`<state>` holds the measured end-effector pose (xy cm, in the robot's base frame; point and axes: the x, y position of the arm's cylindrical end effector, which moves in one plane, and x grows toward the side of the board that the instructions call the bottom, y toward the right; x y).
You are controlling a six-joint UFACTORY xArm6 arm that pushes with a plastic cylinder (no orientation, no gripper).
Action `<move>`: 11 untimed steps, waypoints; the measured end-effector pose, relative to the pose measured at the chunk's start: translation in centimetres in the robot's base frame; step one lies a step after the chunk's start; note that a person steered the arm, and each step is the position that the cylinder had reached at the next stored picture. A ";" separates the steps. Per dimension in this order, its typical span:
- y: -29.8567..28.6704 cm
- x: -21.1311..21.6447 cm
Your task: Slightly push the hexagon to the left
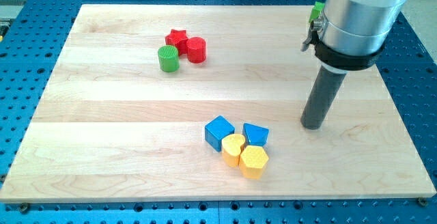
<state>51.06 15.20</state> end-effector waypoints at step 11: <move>-11.0 8.9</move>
